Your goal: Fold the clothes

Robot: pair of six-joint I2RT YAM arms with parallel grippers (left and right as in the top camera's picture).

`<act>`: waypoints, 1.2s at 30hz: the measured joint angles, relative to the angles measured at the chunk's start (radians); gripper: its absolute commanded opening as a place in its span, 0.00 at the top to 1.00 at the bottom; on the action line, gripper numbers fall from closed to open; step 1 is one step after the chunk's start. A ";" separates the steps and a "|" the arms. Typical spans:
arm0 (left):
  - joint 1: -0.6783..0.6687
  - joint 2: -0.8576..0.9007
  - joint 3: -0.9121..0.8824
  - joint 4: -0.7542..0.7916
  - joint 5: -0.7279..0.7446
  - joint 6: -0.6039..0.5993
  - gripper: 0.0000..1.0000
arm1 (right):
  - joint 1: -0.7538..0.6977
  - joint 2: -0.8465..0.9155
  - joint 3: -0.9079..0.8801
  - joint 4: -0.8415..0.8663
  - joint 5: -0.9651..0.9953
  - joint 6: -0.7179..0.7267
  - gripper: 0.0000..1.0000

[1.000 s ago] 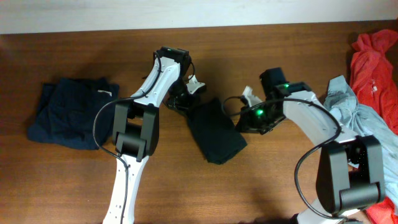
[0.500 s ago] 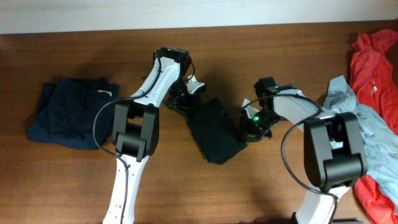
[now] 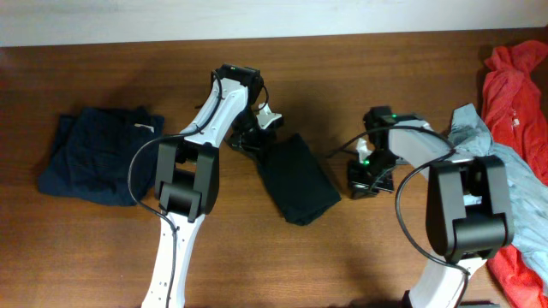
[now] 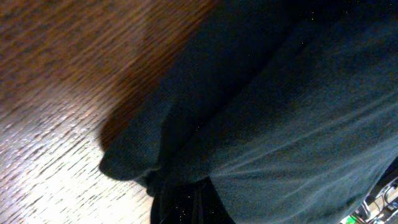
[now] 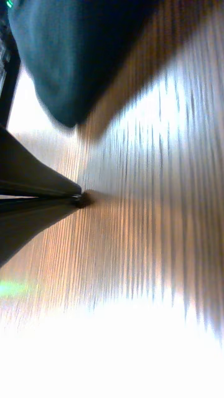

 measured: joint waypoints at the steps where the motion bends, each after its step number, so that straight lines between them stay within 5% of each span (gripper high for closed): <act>1: 0.000 0.001 0.005 -0.008 -0.010 -0.004 0.99 | -0.006 -0.001 0.002 -0.007 0.008 -0.005 0.96; 8: 0.011 0.050 0.185 -0.121 -0.110 -0.038 0.98 | -0.011 -0.135 0.037 -0.055 0.029 -0.023 0.96; 18: 0.021 0.018 0.706 -0.191 -0.188 -0.121 0.80 | -0.011 -0.531 0.077 -0.038 0.033 -0.045 0.87; 29: 0.188 -0.388 0.887 -0.190 -0.396 -0.232 0.56 | -0.011 -0.679 0.077 -0.001 0.008 -0.057 0.82; 36: 0.320 -0.657 0.852 -0.190 -0.317 -0.190 0.52 | -0.007 -0.647 0.077 0.019 -0.096 -0.075 0.79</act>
